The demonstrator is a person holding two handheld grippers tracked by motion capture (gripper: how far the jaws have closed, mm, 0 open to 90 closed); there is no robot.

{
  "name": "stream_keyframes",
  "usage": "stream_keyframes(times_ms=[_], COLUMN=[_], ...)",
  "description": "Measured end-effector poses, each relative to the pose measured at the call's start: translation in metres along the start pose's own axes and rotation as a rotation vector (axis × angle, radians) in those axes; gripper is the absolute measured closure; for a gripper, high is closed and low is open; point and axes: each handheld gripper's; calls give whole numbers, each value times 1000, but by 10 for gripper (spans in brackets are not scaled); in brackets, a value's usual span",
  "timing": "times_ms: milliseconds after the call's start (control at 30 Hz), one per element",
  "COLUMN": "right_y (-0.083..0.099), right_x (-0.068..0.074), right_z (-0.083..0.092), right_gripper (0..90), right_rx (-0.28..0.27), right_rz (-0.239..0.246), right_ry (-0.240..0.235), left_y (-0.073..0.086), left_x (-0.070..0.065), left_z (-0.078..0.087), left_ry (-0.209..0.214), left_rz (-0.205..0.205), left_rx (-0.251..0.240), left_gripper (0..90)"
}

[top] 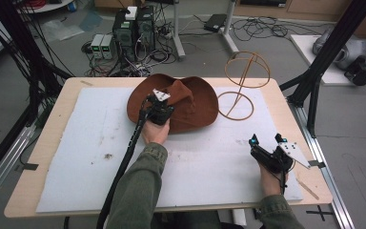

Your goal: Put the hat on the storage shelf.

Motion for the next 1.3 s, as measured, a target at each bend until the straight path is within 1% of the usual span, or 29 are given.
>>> stream_keyframes(times_ms=[33, 167, 233, 267, 300, 333, 433, 500, 533, 633, 733, 833, 867, 900, 1000, 1033, 1100, 1133, 1200, 1300], right_y=[0, 0, 0, 0, 0, 0, 0, 0, 0, 0, 0, 0, 1, 1, 1, 1, 1, 1, 1, 1], right_x=[0, 0, 0, 0, 0, 0, 0, 0, 0, 0, 0, 0, 0, 0, 1, 1, 1, 1, 0, 0], right_z=[0, 0, 0, 0, 0, 0, 0, 0, 0, 0, 0, 0, -1, -1, -1, -1, -1, -1, -1, -1], right_gripper=[95, 95, 95, 95, 95, 95, 95, 95, 95, 95, 95, 95, 95, 95, 95, 95, 95, 96, 95, 95], right_rx=[0, 1, 0, 1, 2, 2, 2, 2, 2, 1, 1, 3, 4, 4, 5, 3, 1, 4, 4, 5], right_rz=[0, -2, 0, 4, 4, 4, 4, 4, 4, 3, 3, 2, 2, 2, -3, -3, -2, -6, 1, -1], right_ry=[0, 4, 3, 2, 3, 3, 2, 2, 3, 4, 4, 5, 5, 5, 6, 6, 6, 7, 6, 7], left_y=[-1, -6, -9, -10, -12, -13, -18, -21, -23, -28, -32, -36, -39, -39, -43, -44, -46, -47, -50, -56], left_x=[0, -1, 0, 0, 1, 1, 4, 5, 6, 6, 7, 9, 10, 10, 12, 13, 13, 13, 13, 13], left_z=[1, 7, 10, 11, 12, 14, 19, 23, 25, 31, 36, 41, 45, 45, 49, 51, 53, 54, 57, 60], left_ry=[-1, -1, 3, 15, 13, 2, -17, -31, -38, -63, -82, -90, -96, -96, -99, -96, -102, -103, -109, -113], left_rz=[1, -17, -23, -16, -22, -32, -39, -47, -54, -93, -98, -98, -92, -92, -93, -85, -98, -95, -94, -92], left_rx=[-12, -52, -71, -83, -87, -94, -120, -147, -160, -194, -225, -256, -283, -283, -311, -315, -325, -334, -352, -384], left_gripper=[882, 882, 882, 882, 882, 882, 882, 882, 882, 881, 881, 881, 881, 881, 881, 881, 881, 881, 881, 881])
Point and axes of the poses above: each handheld gripper's, and its own axes: z roughly backward along the jaws, y roughly out of its underside, x roughly to its left, and after that the axes turned 13 degrees about -x, right-handed
